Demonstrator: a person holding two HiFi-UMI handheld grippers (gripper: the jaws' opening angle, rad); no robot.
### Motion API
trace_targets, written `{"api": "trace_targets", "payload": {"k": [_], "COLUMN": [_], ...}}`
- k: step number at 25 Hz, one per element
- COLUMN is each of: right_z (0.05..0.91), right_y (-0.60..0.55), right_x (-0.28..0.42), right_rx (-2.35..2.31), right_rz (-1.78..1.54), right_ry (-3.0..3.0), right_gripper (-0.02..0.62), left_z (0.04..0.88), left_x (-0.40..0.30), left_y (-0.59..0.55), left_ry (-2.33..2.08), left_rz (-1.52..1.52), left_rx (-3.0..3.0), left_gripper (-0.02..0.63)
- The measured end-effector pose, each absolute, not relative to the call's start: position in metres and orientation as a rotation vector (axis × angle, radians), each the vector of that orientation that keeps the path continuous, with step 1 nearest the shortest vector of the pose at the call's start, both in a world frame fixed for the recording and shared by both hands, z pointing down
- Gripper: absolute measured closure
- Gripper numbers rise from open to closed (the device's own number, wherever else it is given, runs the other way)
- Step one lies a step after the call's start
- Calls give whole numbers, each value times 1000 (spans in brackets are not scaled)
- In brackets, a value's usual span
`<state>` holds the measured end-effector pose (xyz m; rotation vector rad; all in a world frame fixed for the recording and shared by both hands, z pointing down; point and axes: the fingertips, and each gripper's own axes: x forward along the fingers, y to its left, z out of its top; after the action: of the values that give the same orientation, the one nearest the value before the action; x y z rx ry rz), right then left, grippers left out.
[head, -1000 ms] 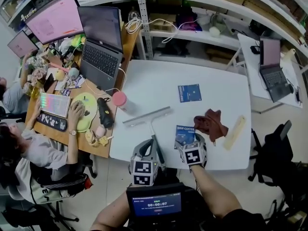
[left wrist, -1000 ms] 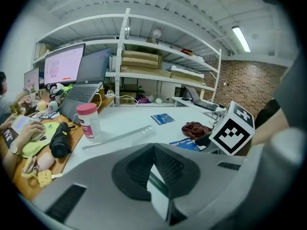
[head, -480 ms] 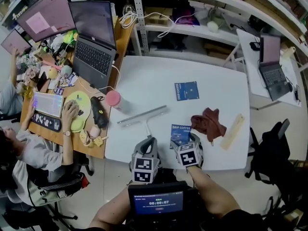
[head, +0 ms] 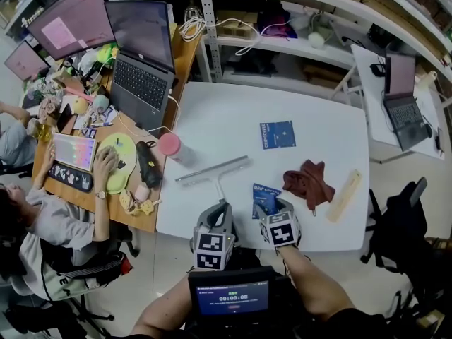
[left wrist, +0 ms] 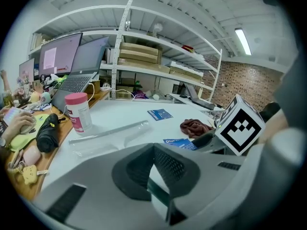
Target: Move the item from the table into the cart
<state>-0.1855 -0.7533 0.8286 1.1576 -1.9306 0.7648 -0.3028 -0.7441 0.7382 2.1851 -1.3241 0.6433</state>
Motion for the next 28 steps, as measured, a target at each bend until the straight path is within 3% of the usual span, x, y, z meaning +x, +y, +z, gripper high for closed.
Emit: {"api": "trace_targets", "payload": {"k": [3, 11, 28], "right_z": [829, 776, 478], "right_y": [-750, -749, -682], "right_x": [-184, -185, -125], "right_rx": [1166, 1179, 1569], "right_rz": [781, 726, 405], "right_ry": [-1952, -2063, -2466], "right_gripper": [425, 440, 440], "left_z": [733, 683, 470], "left_x": [-300, -289, -303], "left_y": [-744, -736, -670], "left_ry": [-1327, -1311, -1619], "left_rz": [622, 552, 336], "left_rx": [2178, 2243, 2568], "left_gripper": [598, 598, 598]}}
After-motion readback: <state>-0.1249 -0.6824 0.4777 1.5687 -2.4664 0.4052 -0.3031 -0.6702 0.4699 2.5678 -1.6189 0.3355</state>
